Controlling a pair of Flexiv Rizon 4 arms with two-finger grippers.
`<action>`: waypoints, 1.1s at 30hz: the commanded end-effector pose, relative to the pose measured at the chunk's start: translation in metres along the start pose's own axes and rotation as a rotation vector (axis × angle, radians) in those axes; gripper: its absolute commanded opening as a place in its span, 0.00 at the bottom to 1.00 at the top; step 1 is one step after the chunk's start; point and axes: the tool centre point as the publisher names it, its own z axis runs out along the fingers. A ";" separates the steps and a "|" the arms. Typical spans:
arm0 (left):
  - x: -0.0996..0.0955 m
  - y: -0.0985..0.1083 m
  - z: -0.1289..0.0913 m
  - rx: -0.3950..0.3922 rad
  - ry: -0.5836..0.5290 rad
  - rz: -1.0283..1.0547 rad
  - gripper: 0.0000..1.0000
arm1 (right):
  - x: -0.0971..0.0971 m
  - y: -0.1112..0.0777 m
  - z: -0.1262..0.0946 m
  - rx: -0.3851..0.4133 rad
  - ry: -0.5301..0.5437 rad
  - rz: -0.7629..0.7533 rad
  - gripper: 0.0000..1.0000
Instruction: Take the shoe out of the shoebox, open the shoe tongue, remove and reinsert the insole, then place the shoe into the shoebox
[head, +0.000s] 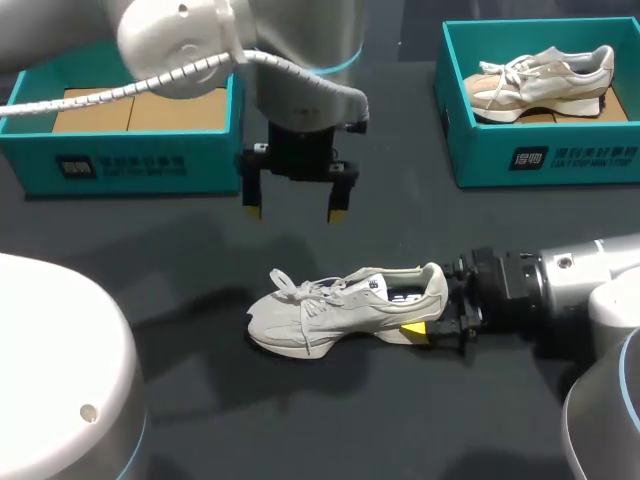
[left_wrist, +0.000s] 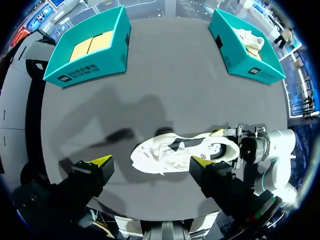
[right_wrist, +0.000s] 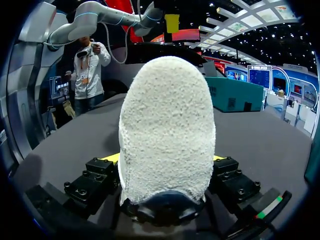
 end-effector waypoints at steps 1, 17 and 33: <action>0.012 -0.002 0.002 0.001 0.027 -0.020 1.00 | 0.000 0.000 0.001 0.004 0.001 0.000 0.00; 0.025 0.007 0.010 -0.047 0.006 -0.040 1.00 | 0.000 0.000 0.001 0.004 0.001 0.000 0.00; 0.087 0.037 0.041 -0.076 -0.102 -0.074 1.00 | 0.000 0.000 0.001 0.004 0.001 0.000 0.00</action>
